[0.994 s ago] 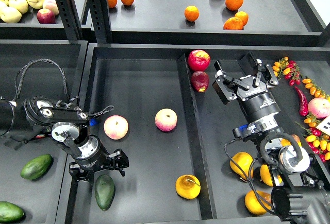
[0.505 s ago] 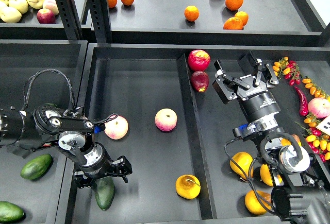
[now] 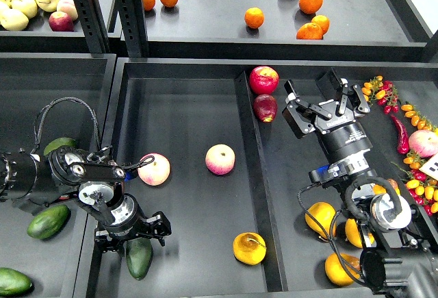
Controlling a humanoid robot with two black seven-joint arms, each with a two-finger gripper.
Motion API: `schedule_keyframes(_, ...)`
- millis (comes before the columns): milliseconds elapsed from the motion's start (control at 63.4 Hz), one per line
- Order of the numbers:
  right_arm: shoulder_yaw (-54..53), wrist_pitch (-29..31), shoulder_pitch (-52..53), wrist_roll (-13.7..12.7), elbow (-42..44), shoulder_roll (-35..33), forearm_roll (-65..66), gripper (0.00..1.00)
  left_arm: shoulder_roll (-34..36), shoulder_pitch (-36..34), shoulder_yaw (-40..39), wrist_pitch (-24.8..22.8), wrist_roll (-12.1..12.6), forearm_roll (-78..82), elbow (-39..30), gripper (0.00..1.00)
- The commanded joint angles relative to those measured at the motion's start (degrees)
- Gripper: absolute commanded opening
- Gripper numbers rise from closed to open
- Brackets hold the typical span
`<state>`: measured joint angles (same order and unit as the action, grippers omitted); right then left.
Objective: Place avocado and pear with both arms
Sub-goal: 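Close the left gripper around the dark green avocado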
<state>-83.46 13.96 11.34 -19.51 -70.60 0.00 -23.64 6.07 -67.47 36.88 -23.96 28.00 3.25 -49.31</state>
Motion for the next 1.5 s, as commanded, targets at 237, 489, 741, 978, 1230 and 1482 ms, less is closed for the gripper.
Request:
schedule_keyframes(237,0.05,0.02,-0.18,-0.01,-0.15,0.00,0.00,1.00,-1.14,0.67,-0.05,0.05,0.00,0.00,1.58,0.99)
schedule_keyframes(489,0.05,0.10,-0.26,-0.01,-0.15,0.00,-0.09,1.00,-1.58,1.46,-0.05,-0.03,0.00,0.00,1.58,0.94)
schedule_keyframes(741,0.05,0.19,-0.26,-0.01,-0.15,0.00,-0.09,1.00,-1.58,1.46,0.04,-0.21,0.00,-0.09,1.67,0.85)
schedule_keyframes(978,0.22,0.19,-0.35,-0.01,-0.15,0.00,-0.09,1.00,-1.50,1.46,0.04,-0.47,0.00,-0.35,2.02,0.74)
schedule_keyframes(1230,0.22,0.28,-0.44,-0.01,-0.15,0.00,-0.09,1.00,-1.32,1.28,-0.05,-1.88,0.00,-0.79,1.94,0.54)
schedule_keyframes(1482,0.31,0.37,-0.44,-0.01,-0.15,0.00,-0.09,1.00,-1.06,0.76,-0.32,-4.04,0.00,-1.41,1.94,0.35)
